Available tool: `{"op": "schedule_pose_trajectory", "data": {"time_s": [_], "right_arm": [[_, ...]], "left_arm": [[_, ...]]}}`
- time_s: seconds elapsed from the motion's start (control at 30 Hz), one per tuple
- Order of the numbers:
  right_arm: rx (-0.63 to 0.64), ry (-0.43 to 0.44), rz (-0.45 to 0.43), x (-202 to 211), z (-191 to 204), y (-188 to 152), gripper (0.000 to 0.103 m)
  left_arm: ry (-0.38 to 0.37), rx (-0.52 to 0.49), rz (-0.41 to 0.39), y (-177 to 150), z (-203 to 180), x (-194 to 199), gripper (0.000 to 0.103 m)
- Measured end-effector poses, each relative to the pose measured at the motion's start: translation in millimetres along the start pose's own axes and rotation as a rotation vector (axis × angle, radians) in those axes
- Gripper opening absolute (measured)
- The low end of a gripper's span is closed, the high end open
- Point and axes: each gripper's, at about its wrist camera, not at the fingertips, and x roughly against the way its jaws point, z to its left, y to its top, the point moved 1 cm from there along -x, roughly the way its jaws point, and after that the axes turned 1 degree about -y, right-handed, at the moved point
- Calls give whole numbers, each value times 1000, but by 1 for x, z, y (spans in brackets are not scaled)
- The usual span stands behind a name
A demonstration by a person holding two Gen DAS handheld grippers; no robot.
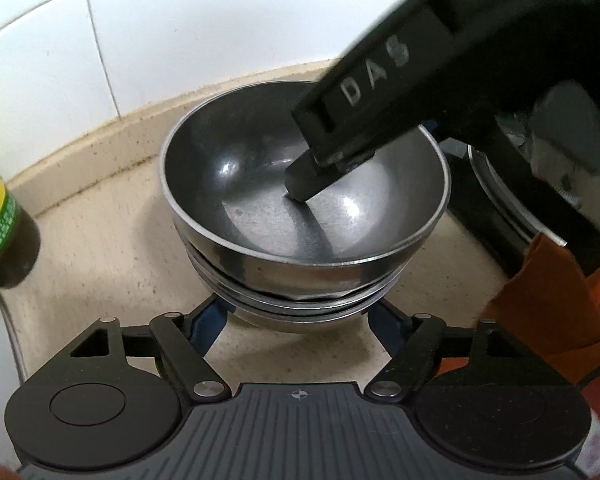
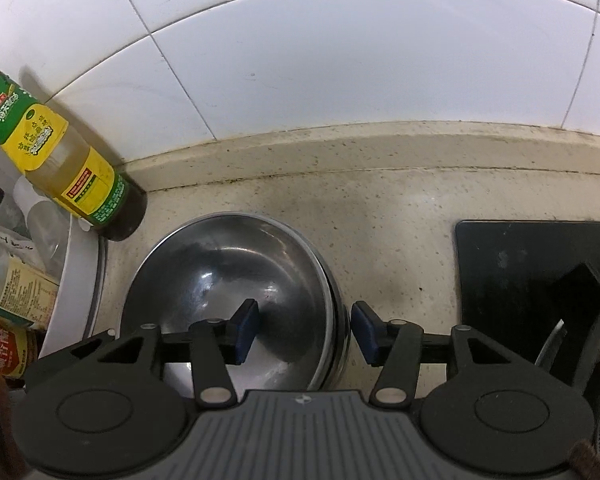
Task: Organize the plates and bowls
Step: 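Grasp the steel bowl stack with both grippers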
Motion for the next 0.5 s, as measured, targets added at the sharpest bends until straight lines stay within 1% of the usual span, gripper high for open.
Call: {"op": "schedule_pose_trajectory", "data": {"time_s": [0.1,0.17,0.23,0.4,0.5], "right_arm": [[-5,5,10,-1,-4,1,48],[1,0,-3,3,-7,0,48],[1,9,-12,7,-12,-2,48],[10,23,-23,15,-20,-1,49],[55,35,-28,21,-23,-2,50]], "left_arm": [[21,-23,-16,-6,-4,-4,83],[26,-25,-15,-15,-6,-4,84],[19,-19,-28,-21,-7,-5,86],[3,-49,-63,-28,-6,-5,87],[-7,-60,-84,-30,1,-5,88]]}}
